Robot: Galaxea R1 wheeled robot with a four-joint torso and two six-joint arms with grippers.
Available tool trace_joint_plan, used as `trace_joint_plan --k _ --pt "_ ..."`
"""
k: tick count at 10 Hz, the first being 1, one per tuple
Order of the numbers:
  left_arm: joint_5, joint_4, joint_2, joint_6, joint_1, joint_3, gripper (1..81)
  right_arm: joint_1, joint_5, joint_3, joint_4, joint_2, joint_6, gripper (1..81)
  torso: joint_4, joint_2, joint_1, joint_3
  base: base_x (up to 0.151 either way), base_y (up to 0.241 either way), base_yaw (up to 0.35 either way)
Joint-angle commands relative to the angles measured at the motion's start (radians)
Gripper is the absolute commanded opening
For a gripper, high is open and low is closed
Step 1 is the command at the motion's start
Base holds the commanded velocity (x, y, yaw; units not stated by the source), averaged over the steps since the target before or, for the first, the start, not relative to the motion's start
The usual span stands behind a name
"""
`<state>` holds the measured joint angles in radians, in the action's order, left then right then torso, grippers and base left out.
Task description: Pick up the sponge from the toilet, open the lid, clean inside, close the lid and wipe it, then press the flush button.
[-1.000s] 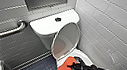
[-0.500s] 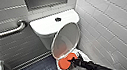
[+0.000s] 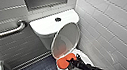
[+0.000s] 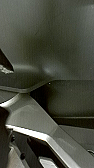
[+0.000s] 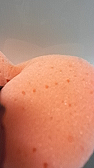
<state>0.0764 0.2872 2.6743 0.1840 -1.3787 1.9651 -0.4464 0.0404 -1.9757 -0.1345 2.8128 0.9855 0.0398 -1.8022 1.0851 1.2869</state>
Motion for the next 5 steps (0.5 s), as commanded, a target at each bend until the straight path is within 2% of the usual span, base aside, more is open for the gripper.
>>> trace_joint_plan --k 1,3,5 --pt "0.077 -0.003 -0.01 -0.003 -0.017 -0.022 81.1 0.019 0.098 0.124 -0.034 0.0 0.004 1.0 0.0 0.0 0.0 0.0 0.0 0.0 0.0" --pt "0.077 0.001 -0.006 -0.005 -0.017 -0.026 81.1 -0.015 0.138 0.262 -0.053 -0.104 0.005 1.0 0.0 0.0 0.0 0.0 0.0 0.0 0.0" --pt "0.077 0.001 0.001 -0.005 -0.017 -0.028 81.1 -0.039 0.141 0.301 -0.054 -0.155 0.004 1.0 0.0 0.0 0.0 0.0 0.0 0.0 0.0"
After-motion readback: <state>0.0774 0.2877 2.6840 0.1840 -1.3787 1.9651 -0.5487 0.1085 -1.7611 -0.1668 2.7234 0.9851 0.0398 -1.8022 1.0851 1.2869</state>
